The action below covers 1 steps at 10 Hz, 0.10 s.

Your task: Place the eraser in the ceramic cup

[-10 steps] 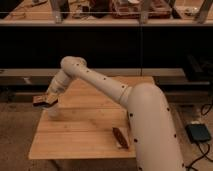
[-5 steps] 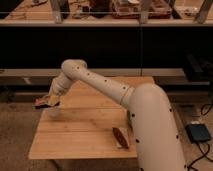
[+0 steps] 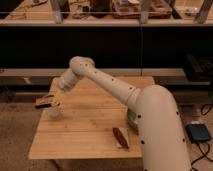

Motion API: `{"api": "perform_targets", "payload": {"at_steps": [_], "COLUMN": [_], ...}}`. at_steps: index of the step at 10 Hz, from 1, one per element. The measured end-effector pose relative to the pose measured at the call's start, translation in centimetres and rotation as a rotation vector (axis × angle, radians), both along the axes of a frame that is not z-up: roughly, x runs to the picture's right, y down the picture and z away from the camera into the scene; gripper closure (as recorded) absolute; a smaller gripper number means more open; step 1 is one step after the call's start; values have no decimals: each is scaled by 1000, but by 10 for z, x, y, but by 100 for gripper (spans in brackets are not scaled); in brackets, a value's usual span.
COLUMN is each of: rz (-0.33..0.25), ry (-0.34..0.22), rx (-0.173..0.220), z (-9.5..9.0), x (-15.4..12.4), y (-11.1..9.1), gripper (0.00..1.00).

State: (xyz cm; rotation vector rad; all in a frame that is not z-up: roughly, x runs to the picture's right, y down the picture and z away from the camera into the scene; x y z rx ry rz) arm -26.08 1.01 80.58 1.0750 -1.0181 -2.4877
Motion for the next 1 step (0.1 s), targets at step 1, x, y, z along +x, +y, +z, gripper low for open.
{"api": "perform_targets", "payload": {"at_steps": [1], "rz": [6], "ry": [2], "rx": [-1], "z": [1], "x": [3], "y": [-1], "gripper": [20]}}
